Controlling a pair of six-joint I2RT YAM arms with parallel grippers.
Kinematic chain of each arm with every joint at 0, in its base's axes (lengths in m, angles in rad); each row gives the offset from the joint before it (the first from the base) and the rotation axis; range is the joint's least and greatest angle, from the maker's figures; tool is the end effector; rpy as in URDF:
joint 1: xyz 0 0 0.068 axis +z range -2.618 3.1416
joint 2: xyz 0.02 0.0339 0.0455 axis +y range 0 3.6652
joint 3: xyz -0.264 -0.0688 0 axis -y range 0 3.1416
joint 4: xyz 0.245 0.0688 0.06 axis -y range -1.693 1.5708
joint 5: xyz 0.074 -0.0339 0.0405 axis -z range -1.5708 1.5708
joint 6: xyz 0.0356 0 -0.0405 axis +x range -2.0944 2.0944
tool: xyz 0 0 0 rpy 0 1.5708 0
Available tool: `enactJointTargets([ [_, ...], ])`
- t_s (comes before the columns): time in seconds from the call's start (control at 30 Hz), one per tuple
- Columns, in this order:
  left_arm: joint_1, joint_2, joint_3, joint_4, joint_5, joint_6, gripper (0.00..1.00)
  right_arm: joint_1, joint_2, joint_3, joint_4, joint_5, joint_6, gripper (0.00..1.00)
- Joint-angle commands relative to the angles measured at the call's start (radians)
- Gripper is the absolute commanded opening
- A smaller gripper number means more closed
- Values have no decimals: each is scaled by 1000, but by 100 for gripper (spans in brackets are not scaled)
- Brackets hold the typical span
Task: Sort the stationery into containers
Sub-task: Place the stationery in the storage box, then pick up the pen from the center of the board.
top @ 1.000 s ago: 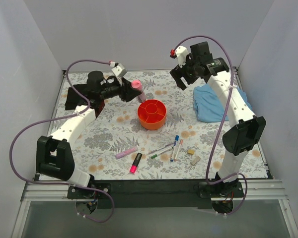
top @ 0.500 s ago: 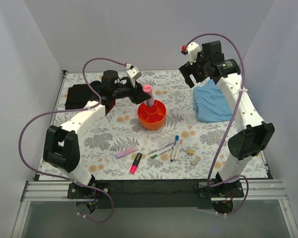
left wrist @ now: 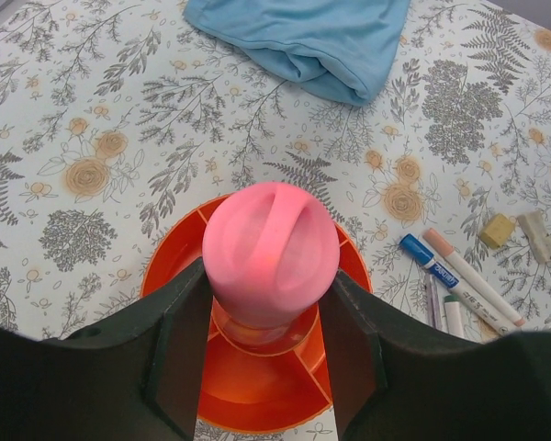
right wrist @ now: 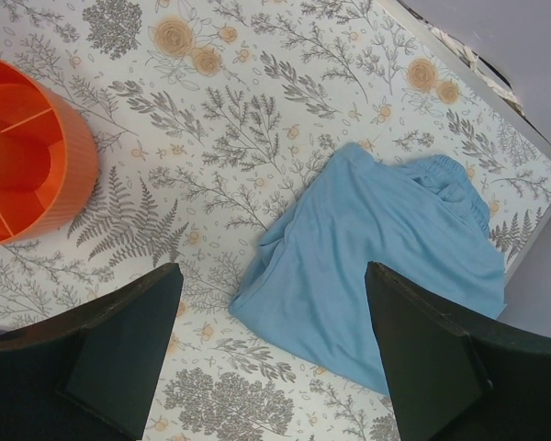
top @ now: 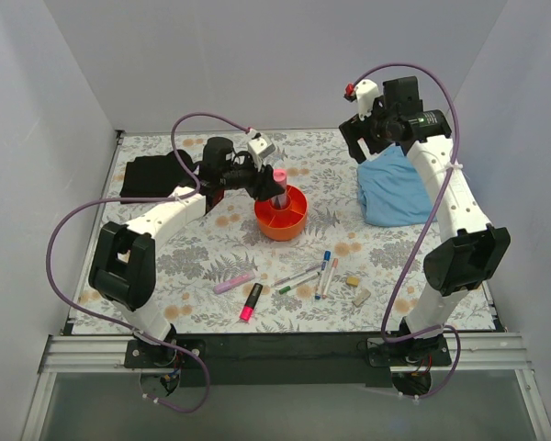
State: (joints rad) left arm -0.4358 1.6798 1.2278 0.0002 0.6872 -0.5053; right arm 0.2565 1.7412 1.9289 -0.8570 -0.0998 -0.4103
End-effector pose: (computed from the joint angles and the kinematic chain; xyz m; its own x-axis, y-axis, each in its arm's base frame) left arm 0.3410 -0.1837 0.2786 -0.7547 -0.0613 -0.6532 0.5467 0.4916 -0.6778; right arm 0.3668 0.0999 0.4104 -0.4195 -0.5203 -0.7438 -0.5402 0.8016 -0.2561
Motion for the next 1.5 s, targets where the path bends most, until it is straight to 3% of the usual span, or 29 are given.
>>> enactJointTargets([
  [0.0,-1,-41,6,21,-28,10,20,-3,-52,-16,13,-70,-2,91],
  [0.1,-1,-77,9,26,-23,-21,35,-2,-55,-18,4,-101,-5,91],
  [0.4,-1,-161,53,43,-31,-70,57,-3,-60,-22,-8,-146,-10,90],
  [0.6,-1,-123,19,75,-8,-61,47,-3,-60,-22,-10,-138,-15,90],
  [0.83,0,-199,84,43,-152,-39,57,-2,-123,-73,-48,-216,-82,88],
  [0.97,3,-334,29,-90,-331,31,76,21,-230,-237,-30,-403,-226,86],
  [1.03,11,-402,-34,-190,-449,44,77,108,-282,-339,-34,-403,-266,87],
  [1.07,31,-428,-138,-204,-481,33,77,148,-299,-376,-36,-391,-291,87],
  [1.2,169,-531,-396,-194,-505,-22,77,404,-361,-537,-13,-356,-390,87],
  [1.3,249,-551,-493,-222,-511,-38,79,537,-368,-612,39,-328,-430,85],
  [1.47,269,-644,-576,-282,-590,-18,79,705,-289,-634,185,-287,-455,82],
])
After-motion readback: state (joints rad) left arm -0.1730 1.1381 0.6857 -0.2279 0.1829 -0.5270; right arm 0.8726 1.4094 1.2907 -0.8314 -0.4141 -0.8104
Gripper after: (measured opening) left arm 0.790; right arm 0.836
